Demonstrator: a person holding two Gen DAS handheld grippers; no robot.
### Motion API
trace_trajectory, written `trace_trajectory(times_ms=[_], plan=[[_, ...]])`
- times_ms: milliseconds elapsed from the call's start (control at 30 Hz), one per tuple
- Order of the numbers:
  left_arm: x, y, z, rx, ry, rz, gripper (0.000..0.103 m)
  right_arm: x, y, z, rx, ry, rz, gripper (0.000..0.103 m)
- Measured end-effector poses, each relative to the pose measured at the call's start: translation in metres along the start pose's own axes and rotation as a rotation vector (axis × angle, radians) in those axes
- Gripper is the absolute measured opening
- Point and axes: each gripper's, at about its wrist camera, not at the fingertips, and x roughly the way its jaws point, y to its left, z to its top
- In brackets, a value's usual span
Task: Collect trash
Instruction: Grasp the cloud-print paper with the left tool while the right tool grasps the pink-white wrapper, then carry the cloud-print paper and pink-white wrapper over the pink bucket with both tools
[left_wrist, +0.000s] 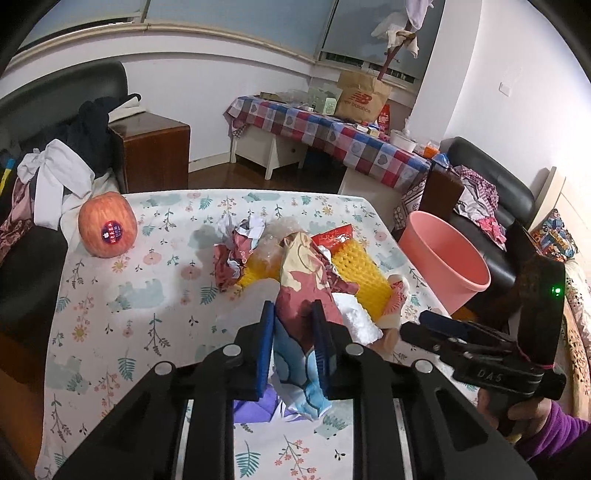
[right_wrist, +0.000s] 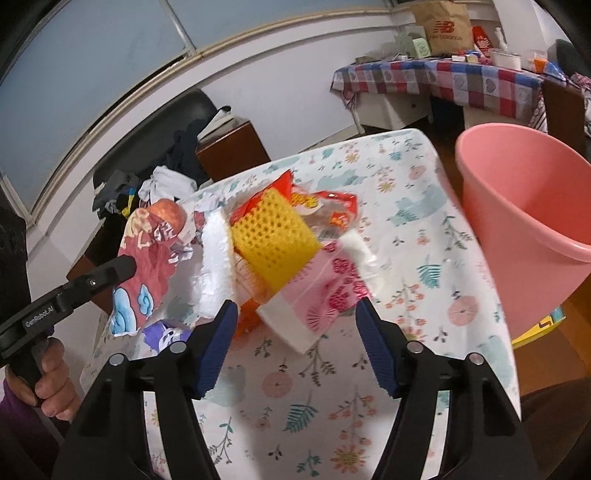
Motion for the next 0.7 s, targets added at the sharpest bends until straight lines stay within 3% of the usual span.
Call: trace_trajectory(times_ms=[167,333,433,700], plan=[[0.0,-0.001,-0.001,0.002,0.002,0.002,0.019,0.017,0.0,-0.005,-0.004,0.074,-0.026,0.046],[0.001,-0.001,0.0,0.001,0.001,-0.001,0.019,0.02,-0.014,-0.008,0.054,0.094,-0.025,0.012],[0.001,-0.001,0.0,0.001,0.0,-0.001,0.019,0.011,-0.014,-0.007,0.04,0.057,-0.024,0.005],[0.001,-0.013,0.004,0.01,-0.013,-0.016,0.019,-0.013,-0.016,-0.004,0.019,-0.033,-0.025,0.003]])
